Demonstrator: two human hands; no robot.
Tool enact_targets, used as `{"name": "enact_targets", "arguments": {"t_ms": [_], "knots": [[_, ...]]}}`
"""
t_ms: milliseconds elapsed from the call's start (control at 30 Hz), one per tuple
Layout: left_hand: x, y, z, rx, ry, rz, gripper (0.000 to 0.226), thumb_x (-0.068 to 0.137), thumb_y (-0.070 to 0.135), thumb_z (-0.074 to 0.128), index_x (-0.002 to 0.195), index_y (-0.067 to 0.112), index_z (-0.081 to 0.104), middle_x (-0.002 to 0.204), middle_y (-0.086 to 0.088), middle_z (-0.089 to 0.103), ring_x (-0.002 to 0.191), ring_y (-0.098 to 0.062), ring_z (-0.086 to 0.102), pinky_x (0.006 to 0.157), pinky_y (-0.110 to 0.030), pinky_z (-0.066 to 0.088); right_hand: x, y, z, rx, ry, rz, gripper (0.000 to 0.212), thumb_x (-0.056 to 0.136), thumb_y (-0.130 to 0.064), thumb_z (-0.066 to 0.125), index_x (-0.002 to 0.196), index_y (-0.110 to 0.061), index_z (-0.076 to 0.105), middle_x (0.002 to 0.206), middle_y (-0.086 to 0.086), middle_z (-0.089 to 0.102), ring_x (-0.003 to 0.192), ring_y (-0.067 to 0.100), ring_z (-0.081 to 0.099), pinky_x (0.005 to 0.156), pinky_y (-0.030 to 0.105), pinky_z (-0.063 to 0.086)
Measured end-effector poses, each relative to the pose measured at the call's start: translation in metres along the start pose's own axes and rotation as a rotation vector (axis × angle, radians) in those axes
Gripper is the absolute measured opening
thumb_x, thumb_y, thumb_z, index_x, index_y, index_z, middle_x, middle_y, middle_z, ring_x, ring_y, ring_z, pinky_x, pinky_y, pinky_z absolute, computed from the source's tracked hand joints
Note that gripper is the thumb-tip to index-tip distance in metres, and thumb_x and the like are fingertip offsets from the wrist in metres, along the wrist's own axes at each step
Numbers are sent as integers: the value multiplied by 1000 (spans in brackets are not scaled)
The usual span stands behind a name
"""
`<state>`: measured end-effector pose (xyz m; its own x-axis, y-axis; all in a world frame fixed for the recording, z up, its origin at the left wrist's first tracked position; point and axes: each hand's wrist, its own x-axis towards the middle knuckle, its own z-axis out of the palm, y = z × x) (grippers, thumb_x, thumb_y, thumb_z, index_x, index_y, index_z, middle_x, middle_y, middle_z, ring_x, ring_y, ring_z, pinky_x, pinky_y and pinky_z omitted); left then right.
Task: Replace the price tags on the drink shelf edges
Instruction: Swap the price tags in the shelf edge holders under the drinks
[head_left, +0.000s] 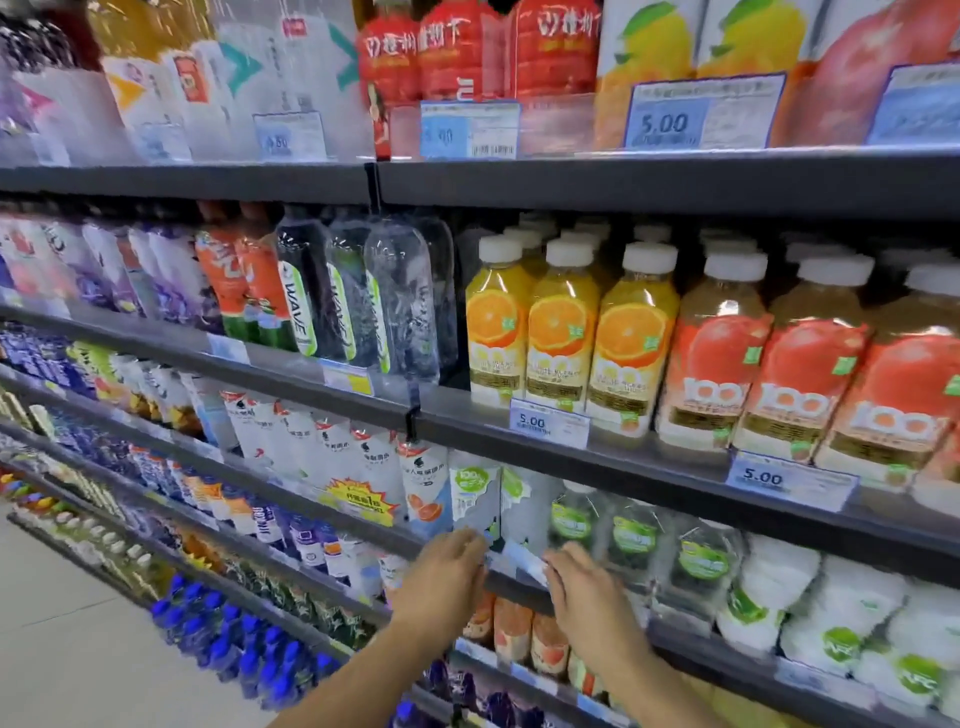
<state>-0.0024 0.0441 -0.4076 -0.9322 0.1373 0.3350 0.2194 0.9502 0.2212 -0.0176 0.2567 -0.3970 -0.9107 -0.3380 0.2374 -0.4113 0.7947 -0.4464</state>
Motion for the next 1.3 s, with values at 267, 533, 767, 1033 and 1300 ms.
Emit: {"name": "enact_targets", "arguments": {"t_ms": [267,533,767,1033,1300], "knots": [[24,-44,21,-76,-39,325,45,59,4,81,96,23,62,103,6,62,90,-21,56,74,-32,44,-17,-21,10,13,133,114,22,100,-21,50,118,-26,62,100,-11,53,77,10,60,67,29,49],[34,-46,14,13,-109,358,53,56,1,79,99,25,60,110,5,60,103,-24,54,89,-40,45,-15,-34,8,8,215,198,21,98,-19,53,115,-19,66,98,-12,54,79,5,59,72,26,49],[22,-54,5,-114,16,265,52,64,-1,74,103,24,49,104,4,57,100,-20,48,93,-35,36,-8,-39,6,38,274,182,15,95,-12,58,105,-17,68,91,-13,53,74,-3,52,70,16,43],[-11,-74,25,12,-58,463,44,71,6,69,112,18,57,139,-1,56,130,-22,46,113,-38,25,4,-45,26,151,283,229,13,94,-16,61,87,-27,57,83,-13,56,73,3,59,67,23,50],[-14,-69,23,43,-125,455,56,56,7,82,108,17,64,140,-4,58,131,-23,48,108,-41,32,14,-50,40,247,321,250,15,94,-15,60,86,-27,57,84,-12,59,78,7,64,68,31,58]]}}
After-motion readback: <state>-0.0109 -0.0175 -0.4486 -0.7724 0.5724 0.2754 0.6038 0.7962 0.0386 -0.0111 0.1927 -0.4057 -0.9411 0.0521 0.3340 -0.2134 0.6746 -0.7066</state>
